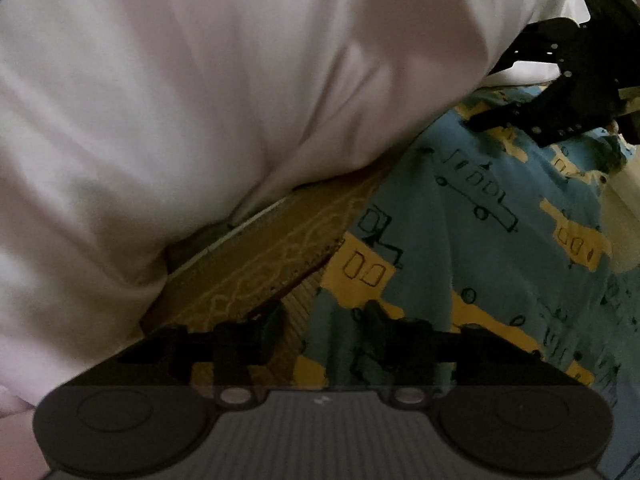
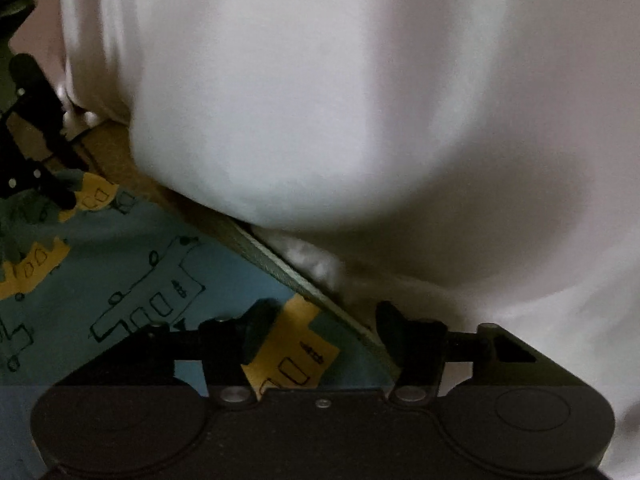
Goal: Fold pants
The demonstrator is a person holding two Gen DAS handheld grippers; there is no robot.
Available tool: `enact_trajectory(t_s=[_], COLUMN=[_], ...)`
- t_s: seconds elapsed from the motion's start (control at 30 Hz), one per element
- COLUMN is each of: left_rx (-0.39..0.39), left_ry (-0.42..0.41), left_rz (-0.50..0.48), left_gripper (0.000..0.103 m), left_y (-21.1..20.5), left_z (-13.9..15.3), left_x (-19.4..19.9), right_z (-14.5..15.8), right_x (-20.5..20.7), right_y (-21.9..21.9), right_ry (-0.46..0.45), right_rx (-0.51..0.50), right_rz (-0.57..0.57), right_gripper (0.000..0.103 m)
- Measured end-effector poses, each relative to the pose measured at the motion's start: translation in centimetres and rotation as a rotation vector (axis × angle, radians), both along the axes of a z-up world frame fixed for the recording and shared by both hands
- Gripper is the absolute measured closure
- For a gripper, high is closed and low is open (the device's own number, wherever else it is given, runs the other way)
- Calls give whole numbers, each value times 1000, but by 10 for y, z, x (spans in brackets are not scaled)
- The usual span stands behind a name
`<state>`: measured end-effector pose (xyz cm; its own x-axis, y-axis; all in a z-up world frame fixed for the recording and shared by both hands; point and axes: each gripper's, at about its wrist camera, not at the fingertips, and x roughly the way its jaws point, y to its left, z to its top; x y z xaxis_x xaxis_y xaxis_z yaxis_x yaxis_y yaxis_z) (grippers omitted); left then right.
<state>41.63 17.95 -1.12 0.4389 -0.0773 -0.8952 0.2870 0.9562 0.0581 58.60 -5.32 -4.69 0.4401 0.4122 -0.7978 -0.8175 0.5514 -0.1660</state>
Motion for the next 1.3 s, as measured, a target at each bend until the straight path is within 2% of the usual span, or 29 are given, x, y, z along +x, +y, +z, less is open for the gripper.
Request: enact_trajectory(t_s=[0.03,0.07,0.1,0.2,0.23,0.27,0.3,0.33,0.37,0.5,0.63,0.8,0.83,0.87,0.93,1.03,1.17,1.23,1.3], left_rx=[8,12,3,21,26,35,41,52,64,101,148,168,167,169,172,164,148,152,151], left_ry=[4,10,16,3,-4,-13,-21,-33,-47,-95,-133,-205,-210,-212,-213,-203,-198,-199,-199], left_rz=[-1,-7,-9,12,20,29,34,40,47,64,69,96,104,108,100,101,103,95,95], left_gripper=[72,86,92,96,96,97,98,98,98,98,98,98,98,98,98,98,98,98,98], left_y=[-3,-6,-6,-9,-9,-11,-13,-15,-17,-19,-25,-30,-30,-31,-34,-32,-29,-29,-30], left_z=[0,1,0,2,3,3,3,3,4,1,3,1,-1,-4,-10,-12,-10,-10,-11], left_x=[3,3,4,-1,-3,-4,-6,-8,-11,-14,-18,-23,-25,-26,-26,-25,-24,-24,-22], right_z=[1,2,1,3,4,6,4,4,4,1,9,7,4,3,2,0,0,0,-1], right_x=[3,8,10,8,7,5,2,1,1,-3,-16,-27,-25,-22,-13,-8,-3,-2,-3], right_y=[-2,-3,-4,-3,-1,0,4,7,8,6,-6,-6,-5,-5,-3,2,0,-2,-3], right_ry=[30,63,83,96,97,101,106,95,80,55,-14,-16,-5,5,31,39,60,56,63], right_rx=[7,12,15,1,-6,-11,-15,-21,-26,-8,-11,25,24,31,51,48,61,54,55], right_rz=[-11,-21,-22,0,9,19,23,10,-13,-74,-39,-10,-10,-11,-14,-20,-30,-43,-60], right_gripper=[43,47,50,60,67,78,82,93,100,102,102,101,94,81,74,71,75,100,102])
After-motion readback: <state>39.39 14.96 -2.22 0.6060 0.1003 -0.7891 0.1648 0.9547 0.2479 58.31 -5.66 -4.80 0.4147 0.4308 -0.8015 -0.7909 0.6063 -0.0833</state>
